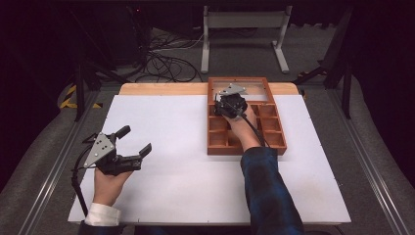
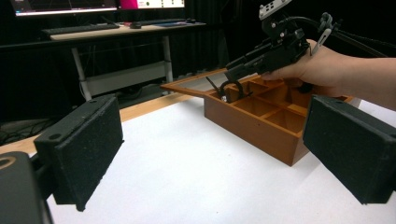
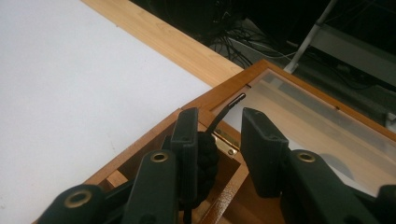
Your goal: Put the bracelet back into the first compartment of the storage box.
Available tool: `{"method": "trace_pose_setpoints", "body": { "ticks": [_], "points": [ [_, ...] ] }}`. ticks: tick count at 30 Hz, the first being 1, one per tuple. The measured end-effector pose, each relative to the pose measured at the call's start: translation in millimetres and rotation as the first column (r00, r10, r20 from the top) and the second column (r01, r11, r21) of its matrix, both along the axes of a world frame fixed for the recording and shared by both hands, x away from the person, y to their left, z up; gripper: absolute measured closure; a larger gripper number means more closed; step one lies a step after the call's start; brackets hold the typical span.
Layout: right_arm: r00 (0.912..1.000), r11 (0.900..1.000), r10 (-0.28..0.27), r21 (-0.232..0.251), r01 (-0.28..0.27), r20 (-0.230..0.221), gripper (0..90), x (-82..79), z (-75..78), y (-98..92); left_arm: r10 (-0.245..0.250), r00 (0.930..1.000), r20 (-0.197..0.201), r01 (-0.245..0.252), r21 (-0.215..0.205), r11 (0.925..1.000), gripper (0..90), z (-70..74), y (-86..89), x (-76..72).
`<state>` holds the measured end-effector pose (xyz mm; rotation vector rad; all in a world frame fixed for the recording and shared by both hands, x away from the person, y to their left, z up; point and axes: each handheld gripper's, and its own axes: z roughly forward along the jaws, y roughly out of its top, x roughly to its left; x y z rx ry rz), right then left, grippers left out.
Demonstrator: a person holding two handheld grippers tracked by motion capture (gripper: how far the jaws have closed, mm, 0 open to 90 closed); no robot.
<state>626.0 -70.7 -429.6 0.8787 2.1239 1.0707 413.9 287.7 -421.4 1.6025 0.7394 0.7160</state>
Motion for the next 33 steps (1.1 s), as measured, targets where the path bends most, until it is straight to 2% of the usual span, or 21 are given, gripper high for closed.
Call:
{"method": "trace_pose_setpoints", "body": {
  "ticks": [8,13,19,25,30,33],
  "points": [
    [1.0000,1.000,0.009,0.014,-0.009,0.001,78.2,-1.2,1.6,0.9,0.001,1.0000,-0.001,-0.001,0.000,1.0000,5.7,0.0,0.0,-0.2],
    [0.9998,1.000,0.015,0.014,-0.014,-0.013,78.0,-1.9,1.3,0.8,-0.002,1.0000,0.000,0.002,0.003,1.0000,5.7,-0.1,-0.3,0.0],
    [0.9996,0.999,0.018,0.027,-0.017,-0.022,71.2,-3.1,2.6,-1.0,-0.002,1.0000,0.000,0.002,0.002,1.0000,5.7,-0.2,-0.3,0.1],
    [0.9996,0.998,0.023,0.061,-0.022,-0.018,62.8,-7.0,8.3,-5.0,-0.003,1.0000,0.001,0.003,0.004,1.0000,5.7,-0.1,-0.4,0.1],
    [0.9991,0.993,0.032,0.113,-0.029,-0.026,52.3,-12.4,10.5,-11.4,-0.003,1.0000,-0.001,0.003,-0.002,1.0000,5.7,-0.3,-1.7,-0.2],
    [0.9990,0.992,0.027,0.123,-0.022,-0.036,44.8,-14.3,9.2,-16.4,-0.005,1.0000,0.002,0.005,0.004,1.0000,5.7,-0.1,-1.8,-0.2]
  ]
}}
